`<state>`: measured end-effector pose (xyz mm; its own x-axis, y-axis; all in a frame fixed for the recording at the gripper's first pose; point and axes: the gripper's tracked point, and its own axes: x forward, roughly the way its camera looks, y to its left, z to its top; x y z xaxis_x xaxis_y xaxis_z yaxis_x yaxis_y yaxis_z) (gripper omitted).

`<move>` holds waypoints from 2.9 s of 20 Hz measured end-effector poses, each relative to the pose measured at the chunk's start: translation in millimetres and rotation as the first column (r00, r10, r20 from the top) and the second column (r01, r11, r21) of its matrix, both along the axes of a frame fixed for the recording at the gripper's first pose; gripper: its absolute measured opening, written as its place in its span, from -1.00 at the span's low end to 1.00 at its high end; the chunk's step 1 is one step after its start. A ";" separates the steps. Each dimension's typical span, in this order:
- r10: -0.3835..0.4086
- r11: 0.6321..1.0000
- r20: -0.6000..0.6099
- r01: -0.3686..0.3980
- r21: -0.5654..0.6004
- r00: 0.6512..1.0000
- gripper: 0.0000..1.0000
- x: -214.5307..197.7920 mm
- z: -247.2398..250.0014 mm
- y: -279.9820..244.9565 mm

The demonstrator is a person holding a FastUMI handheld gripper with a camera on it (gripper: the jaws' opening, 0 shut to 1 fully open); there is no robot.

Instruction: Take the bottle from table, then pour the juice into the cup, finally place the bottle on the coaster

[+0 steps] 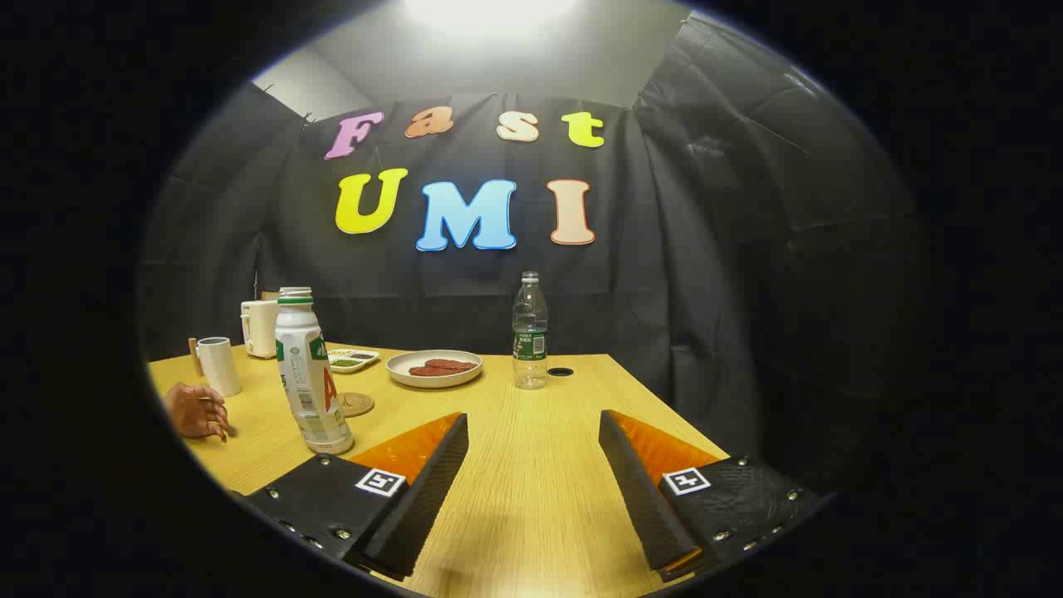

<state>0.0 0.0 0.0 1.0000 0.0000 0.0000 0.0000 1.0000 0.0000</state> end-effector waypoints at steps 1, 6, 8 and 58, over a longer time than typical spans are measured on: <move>0.000 1.000 0.002 0.000 -0.001 1.000 0.94 -0.2 -1.0 0.3; 0.005 1.000 0.001 -0.005 -0.004 1.000 0.94 -0.1 -1.4 1.4; 0.006 1.000 0.002 -0.006 -0.004 1.000 0.94 4.6 -0.7 0.8; 0.200 0.963 -0.058 -0.207 -0.174 0.978 0.42 104.4 44.7 255.7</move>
